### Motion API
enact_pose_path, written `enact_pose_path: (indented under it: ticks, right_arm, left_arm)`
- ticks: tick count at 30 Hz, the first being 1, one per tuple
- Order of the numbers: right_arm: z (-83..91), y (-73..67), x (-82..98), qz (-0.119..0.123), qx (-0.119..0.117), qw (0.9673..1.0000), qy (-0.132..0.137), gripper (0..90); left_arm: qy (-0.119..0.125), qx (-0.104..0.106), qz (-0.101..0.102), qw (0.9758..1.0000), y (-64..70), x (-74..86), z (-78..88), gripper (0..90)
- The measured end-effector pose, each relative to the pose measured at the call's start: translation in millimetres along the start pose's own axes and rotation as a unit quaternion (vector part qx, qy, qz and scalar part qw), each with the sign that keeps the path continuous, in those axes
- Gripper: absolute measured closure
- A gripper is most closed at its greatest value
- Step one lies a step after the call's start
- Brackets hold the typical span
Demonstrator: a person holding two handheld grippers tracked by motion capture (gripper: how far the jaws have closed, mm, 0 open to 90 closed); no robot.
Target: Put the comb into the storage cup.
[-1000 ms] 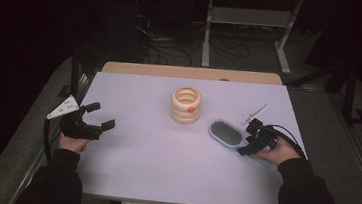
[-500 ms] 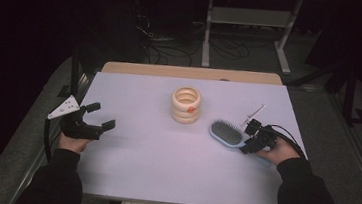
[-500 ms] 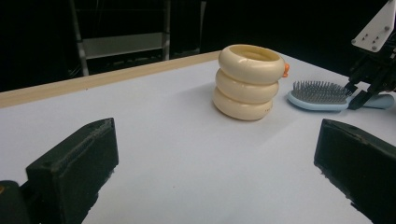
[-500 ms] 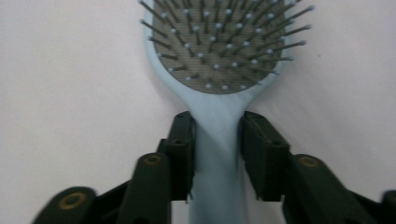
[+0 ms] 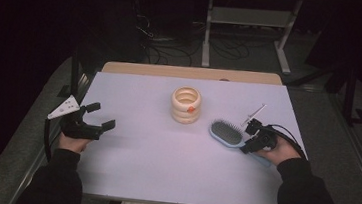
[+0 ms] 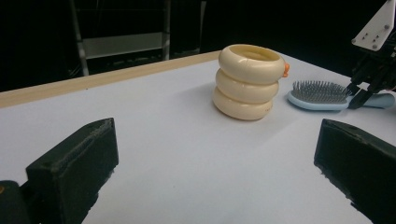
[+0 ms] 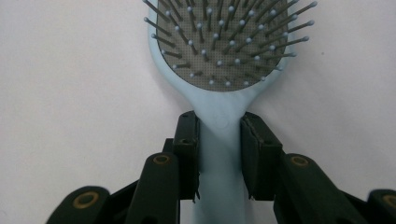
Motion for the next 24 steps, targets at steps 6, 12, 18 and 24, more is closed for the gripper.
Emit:
enact_pose_path:
  ticks: [6,12,18,24]
  right_arm:
    - [1.9,-2.1,0.4,0.009,-0.004,0.9999,0.003,68.4]
    - [5.9,-4.6,-0.5,0.014,-0.005,0.9998,0.014,68.4]
    - [14.9,-5.3,-1.2,0.016,-0.007,0.9993,0.033,68.4]
    - [27.4,-9.7,-7.9,0.022,-0.012,0.9983,0.053,68.4]
  left_arm:
    - [0.0,0.0,0.0,1.0,0.0,0.0,0.1,0.0]
    - [0.0,0.0,0.0,1.0,0.1,0.0,0.0,0.0]
    - [0.0,0.001,0.001,1.0,0.0,0.1,-0.2,0.0]
    - [0.0,-0.001,0.0,1.0,0.2,-0.1,0.2,0.0]
Point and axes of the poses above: each handheld gripper's, and its own axes: z roughly backward along the jaws, x roughly out of its underside, y roughly to its right, the point moved 3 cm from there along -z, roughly forward along the jaws, and after that the axes turned 5 degrees about -z, right-handed, at the moved point
